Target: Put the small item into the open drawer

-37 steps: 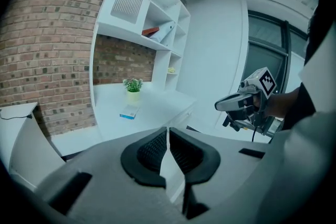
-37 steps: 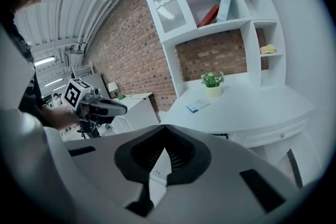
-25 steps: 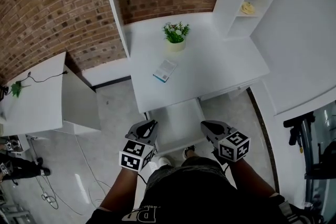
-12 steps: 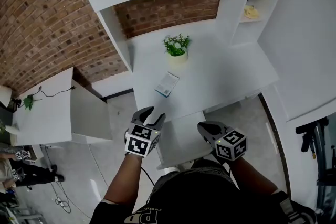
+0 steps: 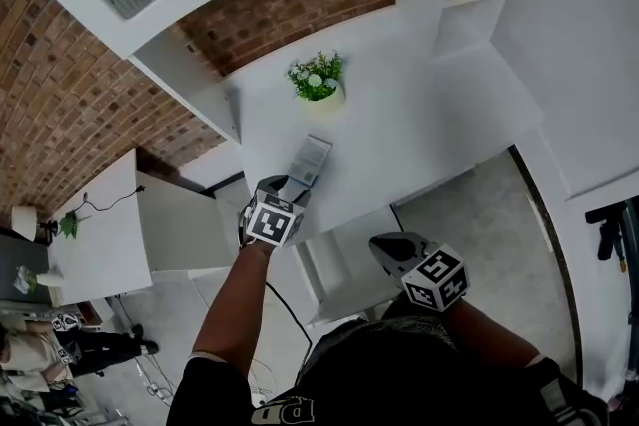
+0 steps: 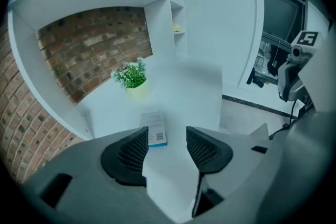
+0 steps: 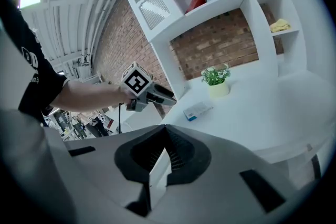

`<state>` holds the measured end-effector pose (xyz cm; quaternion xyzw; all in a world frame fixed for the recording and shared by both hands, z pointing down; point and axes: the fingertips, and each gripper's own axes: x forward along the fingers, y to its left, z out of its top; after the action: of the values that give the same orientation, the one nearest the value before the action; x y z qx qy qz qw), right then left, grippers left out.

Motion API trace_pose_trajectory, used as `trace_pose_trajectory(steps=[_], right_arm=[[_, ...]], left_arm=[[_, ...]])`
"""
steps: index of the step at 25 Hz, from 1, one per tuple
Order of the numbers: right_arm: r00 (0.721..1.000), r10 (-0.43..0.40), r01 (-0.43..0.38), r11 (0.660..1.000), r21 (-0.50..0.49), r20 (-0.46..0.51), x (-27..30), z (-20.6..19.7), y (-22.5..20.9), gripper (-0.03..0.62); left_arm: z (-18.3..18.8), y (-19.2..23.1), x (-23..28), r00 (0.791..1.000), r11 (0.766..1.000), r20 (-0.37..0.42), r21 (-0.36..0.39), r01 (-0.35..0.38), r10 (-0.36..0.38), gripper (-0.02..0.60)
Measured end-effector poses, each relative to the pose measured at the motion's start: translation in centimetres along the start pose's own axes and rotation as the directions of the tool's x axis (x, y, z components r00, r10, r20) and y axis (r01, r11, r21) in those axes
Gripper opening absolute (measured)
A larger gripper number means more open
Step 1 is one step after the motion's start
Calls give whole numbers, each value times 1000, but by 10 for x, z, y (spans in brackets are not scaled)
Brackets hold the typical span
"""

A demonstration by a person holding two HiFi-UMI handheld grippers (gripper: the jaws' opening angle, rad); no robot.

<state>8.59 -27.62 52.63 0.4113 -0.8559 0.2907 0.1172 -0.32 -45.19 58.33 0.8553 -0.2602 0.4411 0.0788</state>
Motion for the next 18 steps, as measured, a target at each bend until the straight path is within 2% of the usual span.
trace_pose_trajectory(steps=[6,9,13,18], right_arm=[[999,23,-22,999,25,-27,-2,-9,-15,4],[998,43,-41,998,39,-55,-1,-16,-18,5],[995,59,-53,996,77,-79,2,-24,-26,4],[992,83,-70,988,136,-94,10,-30,-35,4]], left_arm=[[-11,24,62,992,999,-119,-15,40,-42,247],[-17,40,85,985,999,-169,-32,39,-43,287],[-15,46,110,980,995,-185,-76,63,-76,344],[-17,59,141,970,995,-234,-95,42,-64,384]])
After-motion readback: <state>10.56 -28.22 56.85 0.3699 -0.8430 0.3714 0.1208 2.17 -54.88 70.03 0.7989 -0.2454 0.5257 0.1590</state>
